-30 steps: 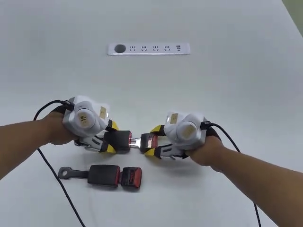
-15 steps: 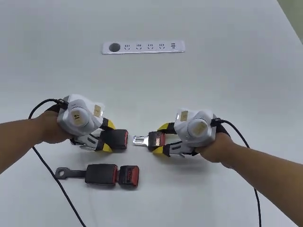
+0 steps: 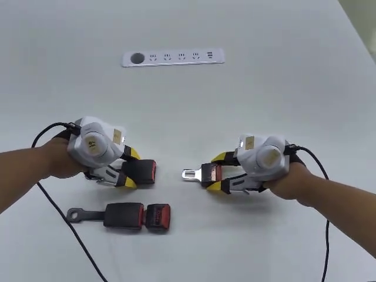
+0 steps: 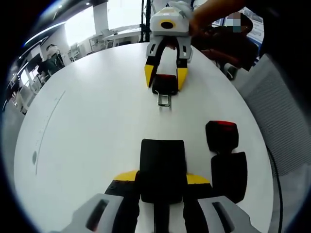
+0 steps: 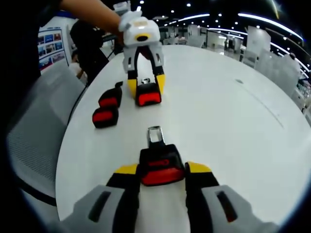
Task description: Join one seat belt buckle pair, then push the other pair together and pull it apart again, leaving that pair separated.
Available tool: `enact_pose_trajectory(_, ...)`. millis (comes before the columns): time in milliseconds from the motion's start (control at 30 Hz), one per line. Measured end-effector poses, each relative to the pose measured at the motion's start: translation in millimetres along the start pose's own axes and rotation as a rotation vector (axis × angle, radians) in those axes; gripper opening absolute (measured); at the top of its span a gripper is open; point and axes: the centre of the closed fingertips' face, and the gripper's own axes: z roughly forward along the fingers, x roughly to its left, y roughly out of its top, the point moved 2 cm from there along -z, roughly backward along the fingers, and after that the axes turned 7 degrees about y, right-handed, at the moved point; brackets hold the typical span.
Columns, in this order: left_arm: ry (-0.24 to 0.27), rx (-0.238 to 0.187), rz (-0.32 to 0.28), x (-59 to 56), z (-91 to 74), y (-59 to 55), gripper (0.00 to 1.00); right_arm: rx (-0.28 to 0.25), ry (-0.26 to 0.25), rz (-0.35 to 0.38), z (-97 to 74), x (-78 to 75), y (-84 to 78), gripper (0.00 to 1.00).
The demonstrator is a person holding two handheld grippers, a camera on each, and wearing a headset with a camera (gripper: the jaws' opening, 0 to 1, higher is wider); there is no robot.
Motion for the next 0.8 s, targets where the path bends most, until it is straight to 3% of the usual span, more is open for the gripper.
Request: enact_pose_trajectory(800,0.004,0.018,0.004,0.4,0.5,0.5,0.35,0.024,-0.043,0.020,-30.6,-4.8,-34.2,0.38)
